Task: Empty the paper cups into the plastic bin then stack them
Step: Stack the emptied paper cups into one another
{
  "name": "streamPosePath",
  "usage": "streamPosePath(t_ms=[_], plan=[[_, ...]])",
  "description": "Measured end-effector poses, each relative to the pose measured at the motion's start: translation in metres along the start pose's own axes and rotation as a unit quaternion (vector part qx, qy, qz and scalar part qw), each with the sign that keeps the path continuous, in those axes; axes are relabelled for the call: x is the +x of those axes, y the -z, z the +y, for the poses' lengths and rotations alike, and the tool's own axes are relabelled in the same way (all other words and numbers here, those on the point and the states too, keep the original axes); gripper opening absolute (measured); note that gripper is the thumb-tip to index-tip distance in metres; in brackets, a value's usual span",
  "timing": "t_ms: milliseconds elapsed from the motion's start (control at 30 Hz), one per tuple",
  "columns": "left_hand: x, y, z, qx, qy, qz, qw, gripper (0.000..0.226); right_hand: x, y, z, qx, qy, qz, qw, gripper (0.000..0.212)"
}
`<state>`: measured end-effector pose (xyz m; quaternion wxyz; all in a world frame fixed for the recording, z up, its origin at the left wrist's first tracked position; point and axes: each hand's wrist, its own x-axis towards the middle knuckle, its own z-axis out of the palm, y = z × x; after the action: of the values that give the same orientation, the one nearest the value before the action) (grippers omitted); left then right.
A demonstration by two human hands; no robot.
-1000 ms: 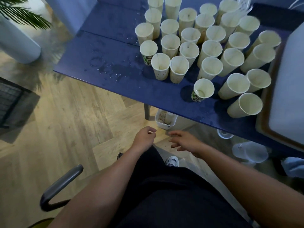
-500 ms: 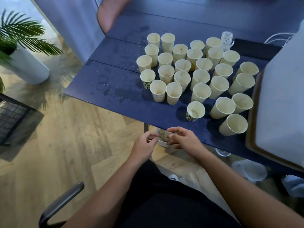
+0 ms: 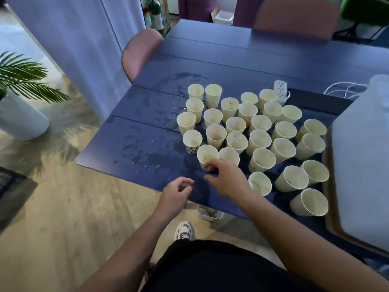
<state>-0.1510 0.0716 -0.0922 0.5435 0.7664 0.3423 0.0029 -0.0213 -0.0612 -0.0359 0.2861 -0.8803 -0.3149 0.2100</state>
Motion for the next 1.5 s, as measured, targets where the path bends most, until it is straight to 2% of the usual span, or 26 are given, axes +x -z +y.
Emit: streamPosePath(t_ms=[100,233,400,467,767,833,933,1033,1167,1300,1400,1500], plan=[[0.020,0.015,0.004,0.011,-0.011,-0.011,1.000,0.021,0.017,-0.003,-0.005,-0.091,0.001,0.026,0.995,0.035],[0.042,0.036,-0.001,0.014,-0.018,-0.027,0.999,0.019,0.035,-0.018,-0.008,-0.121,-0.015,0.041,0.992,0.035],[0.063,0.057,-0.015,0.018,-0.018,-0.064,0.998,0.020,0.058,-0.038,-0.013,-0.155,-0.048,0.054,0.985,0.012],[0.071,0.061,-0.020,0.022,-0.016,-0.075,0.997,0.020,0.064,-0.043,-0.015,-0.159,-0.059,0.056,0.984,0.008],[0.097,0.060,-0.002,0.045,-0.028,-0.131,0.990,0.019,0.072,-0.026,-0.020,-0.096,-0.072,0.047,0.992,0.014],[0.099,0.055,0.001,0.033,-0.034,-0.164,0.985,0.034,0.072,-0.015,-0.024,-0.069,-0.060,0.031,0.995,0.016],[0.100,0.048,0.005,-0.036,-0.052,-0.199,0.978,0.076,0.073,0.002,-0.037,-0.014,-0.028,0.007,0.999,0.015],[0.102,0.046,0.012,-0.085,-0.055,-0.174,0.980,0.096,0.076,0.015,-0.049,0.059,0.006,0.015,0.998,0.012],[0.108,0.055,0.022,-0.093,-0.086,-0.078,0.989,0.081,0.082,0.020,-0.061,0.181,0.038,-0.001,0.983,0.009],[0.115,0.070,0.019,-0.067,-0.087,-0.038,0.993,0.069,0.097,0.016,-0.062,0.285,-0.002,0.121,0.951,0.011],[0.110,0.077,0.010,-0.077,-0.067,-0.035,0.994,0.061,0.112,0.002,-0.047,0.272,-0.068,0.154,0.947,0.015],[0.098,0.078,0.000,-0.087,-0.041,-0.026,0.995,0.056,0.120,-0.021,-0.031,0.141,-0.100,0.068,0.983,0.021]])
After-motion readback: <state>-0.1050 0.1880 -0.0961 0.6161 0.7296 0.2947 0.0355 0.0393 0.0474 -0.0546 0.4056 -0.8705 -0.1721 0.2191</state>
